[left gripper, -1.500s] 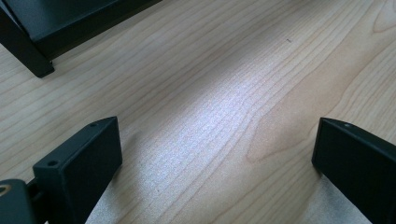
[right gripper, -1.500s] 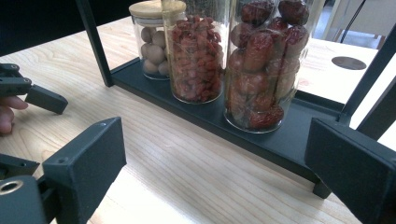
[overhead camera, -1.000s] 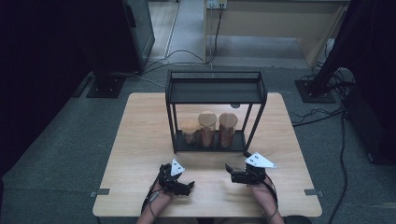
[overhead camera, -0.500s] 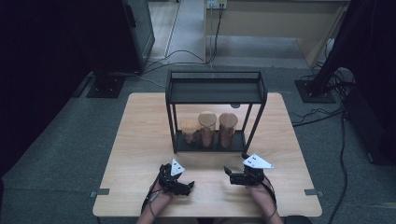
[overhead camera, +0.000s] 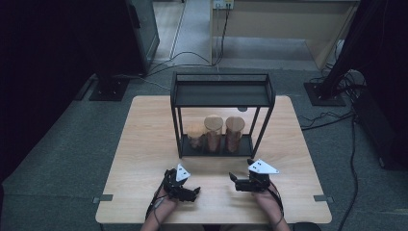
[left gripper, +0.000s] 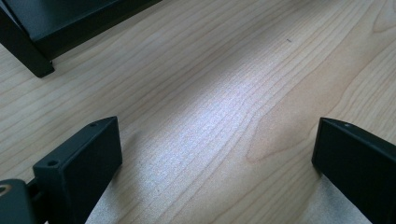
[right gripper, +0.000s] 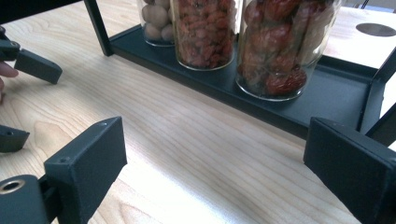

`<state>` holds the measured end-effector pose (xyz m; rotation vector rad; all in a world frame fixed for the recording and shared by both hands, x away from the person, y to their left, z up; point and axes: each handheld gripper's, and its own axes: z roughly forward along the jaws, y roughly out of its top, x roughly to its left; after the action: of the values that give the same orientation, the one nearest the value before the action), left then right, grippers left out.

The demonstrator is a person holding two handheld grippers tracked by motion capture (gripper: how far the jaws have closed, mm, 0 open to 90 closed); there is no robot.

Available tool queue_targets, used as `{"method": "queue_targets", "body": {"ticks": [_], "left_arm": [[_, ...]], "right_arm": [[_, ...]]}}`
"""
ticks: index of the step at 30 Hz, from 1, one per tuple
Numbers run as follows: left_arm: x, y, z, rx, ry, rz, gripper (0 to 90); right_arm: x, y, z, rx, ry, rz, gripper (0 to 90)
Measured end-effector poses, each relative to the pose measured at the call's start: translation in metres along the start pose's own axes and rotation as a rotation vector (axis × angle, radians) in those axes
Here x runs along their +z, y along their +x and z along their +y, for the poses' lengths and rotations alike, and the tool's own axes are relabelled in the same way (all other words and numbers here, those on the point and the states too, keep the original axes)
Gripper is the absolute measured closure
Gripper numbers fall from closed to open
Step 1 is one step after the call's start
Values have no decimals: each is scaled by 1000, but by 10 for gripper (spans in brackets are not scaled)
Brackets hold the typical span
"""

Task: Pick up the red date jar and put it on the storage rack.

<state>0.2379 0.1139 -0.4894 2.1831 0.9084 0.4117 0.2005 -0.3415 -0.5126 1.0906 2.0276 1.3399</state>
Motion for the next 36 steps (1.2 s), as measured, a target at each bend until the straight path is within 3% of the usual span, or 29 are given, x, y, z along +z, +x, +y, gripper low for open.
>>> {"method": "queue_targets", "body": {"ticks": [24, 30, 36], "left_arm": [[0, 0, 0, 0, 0, 0, 16], [0, 0, 0, 0, 0, 0, 15], [0, 0, 0, 0, -1, 0, 15]], "right_arm": [[13, -1, -2, 12, 47, 4, 60], [15, -5, 2, 50, 74, 11, 61], [20, -14, 12, 138, 148, 29, 60]]}}
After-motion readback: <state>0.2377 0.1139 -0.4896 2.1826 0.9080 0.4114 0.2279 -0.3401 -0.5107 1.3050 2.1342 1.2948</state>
